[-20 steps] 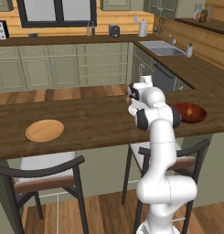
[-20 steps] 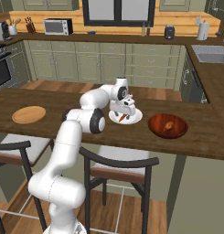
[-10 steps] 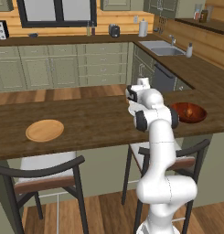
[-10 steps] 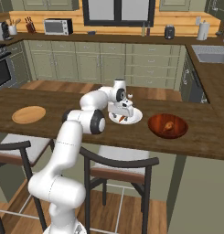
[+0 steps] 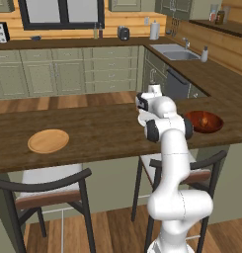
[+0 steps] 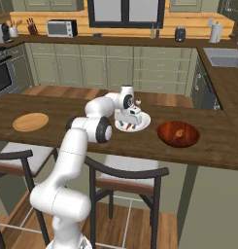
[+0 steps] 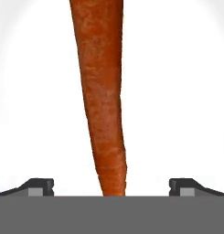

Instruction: Pick the chicken drumstick and carrot from their plates and place them in the bowl. Then put the bowl in the fridge.

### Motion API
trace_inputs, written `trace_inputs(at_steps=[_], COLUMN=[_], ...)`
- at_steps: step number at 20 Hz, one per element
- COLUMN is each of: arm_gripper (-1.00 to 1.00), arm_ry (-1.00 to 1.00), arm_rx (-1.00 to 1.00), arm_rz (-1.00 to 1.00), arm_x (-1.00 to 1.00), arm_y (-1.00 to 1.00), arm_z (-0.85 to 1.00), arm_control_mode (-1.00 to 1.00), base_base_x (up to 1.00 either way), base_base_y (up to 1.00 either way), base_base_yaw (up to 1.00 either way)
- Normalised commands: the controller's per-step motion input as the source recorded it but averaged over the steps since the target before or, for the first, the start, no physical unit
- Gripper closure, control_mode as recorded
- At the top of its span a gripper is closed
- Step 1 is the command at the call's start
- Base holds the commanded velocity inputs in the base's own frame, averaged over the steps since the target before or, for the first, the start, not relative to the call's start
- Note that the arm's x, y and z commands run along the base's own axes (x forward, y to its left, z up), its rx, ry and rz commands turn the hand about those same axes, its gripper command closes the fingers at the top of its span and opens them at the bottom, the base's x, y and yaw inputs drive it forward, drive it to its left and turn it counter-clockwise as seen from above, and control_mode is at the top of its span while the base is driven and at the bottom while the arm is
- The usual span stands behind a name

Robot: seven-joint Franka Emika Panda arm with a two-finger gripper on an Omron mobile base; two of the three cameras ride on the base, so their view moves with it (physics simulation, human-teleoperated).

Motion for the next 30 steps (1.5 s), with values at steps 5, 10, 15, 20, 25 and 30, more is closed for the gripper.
trace_inputs(at_steps=[5, 10, 15, 20, 25, 30], arm_gripper=[1.00, 1.00, 1.00, 1.00, 1.00, 1.00], arm_ry=[0.00, 0.00, 0.00, 0.00, 0.00, 0.01], arm_rx=[0.00, 0.00, 0.00, 0.00, 0.01, 0.07], arm_rz=[0.00, 0.00, 0.00, 0.00, 0.00, -0.02], arm_x=[0.00, 0.00, 0.00, -0.01, -0.26, -0.78], arm_y=[0.00, 0.00, 0.00, 0.00, -0.06, -0.19], arm_z=[-0.19, -0.22, -0.25, -0.28, 0.04, 0.56], arm_control_mode=[-1.00, -1.00, -1.00, -1.00, -1.00, -1.00], base_base_x=[0.00, 0.00, 0.00, 0.00, 0.00, 0.00], base_base_y=[0.00, 0.00, 0.00, 0.00, 0.00, 0.00], base_base_yaw=[0.00, 0.00, 0.00, 0.00, 0.00, 0.00])
